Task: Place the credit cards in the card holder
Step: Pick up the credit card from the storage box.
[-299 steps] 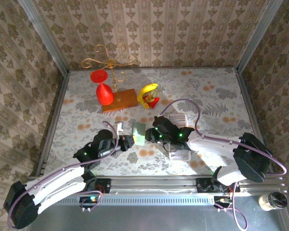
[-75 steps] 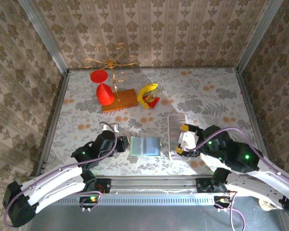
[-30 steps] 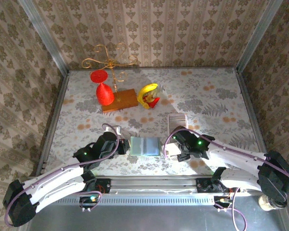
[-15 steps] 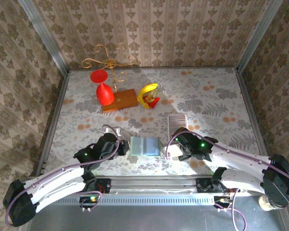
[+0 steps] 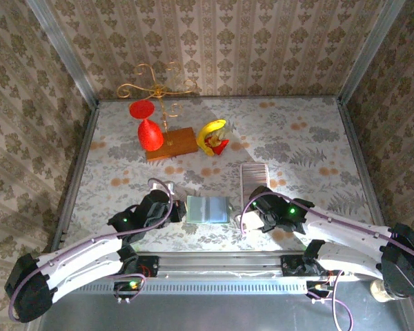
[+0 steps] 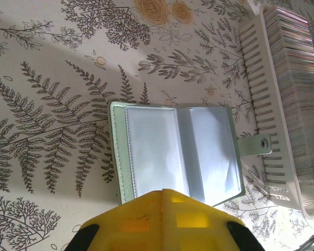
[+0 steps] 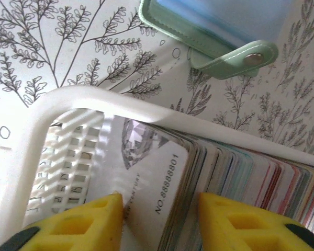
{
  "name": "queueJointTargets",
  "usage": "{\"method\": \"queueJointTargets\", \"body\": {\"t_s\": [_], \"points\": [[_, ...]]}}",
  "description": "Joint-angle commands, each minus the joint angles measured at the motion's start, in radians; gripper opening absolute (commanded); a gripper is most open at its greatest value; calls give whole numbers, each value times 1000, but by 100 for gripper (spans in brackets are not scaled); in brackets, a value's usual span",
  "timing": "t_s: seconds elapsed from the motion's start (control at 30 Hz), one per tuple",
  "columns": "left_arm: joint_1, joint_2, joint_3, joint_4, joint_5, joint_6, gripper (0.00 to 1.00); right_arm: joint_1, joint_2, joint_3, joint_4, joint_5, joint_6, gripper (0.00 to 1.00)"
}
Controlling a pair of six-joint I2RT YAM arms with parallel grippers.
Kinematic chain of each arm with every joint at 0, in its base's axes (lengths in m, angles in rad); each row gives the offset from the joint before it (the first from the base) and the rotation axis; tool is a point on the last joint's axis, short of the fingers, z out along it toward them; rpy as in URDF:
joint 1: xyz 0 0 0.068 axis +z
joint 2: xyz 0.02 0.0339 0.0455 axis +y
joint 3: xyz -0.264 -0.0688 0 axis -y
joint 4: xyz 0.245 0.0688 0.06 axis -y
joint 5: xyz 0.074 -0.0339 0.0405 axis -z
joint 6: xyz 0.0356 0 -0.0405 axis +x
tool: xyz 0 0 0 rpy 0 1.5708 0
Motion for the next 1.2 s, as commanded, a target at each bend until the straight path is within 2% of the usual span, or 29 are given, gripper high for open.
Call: {"method": "queueJointTargets", "body": {"t_s": [0.0, 0.63, 1.0, 1.17], "points": [[-5, 4, -8, 22, 12, -9, 5, 1, -16, -1, 4, 19, -6, 35], [-7, 28, -9, 46, 24, -12, 3, 0, -45, 10, 7, 39, -2, 26], [-8, 51, -3, 54, 27, -14, 3, 0, -72, 13, -1, 39, 4, 17], [-11, 59, -3, 56, 27, -17, 2, 1, -86, 18, -13, 39, 11, 16]]}}
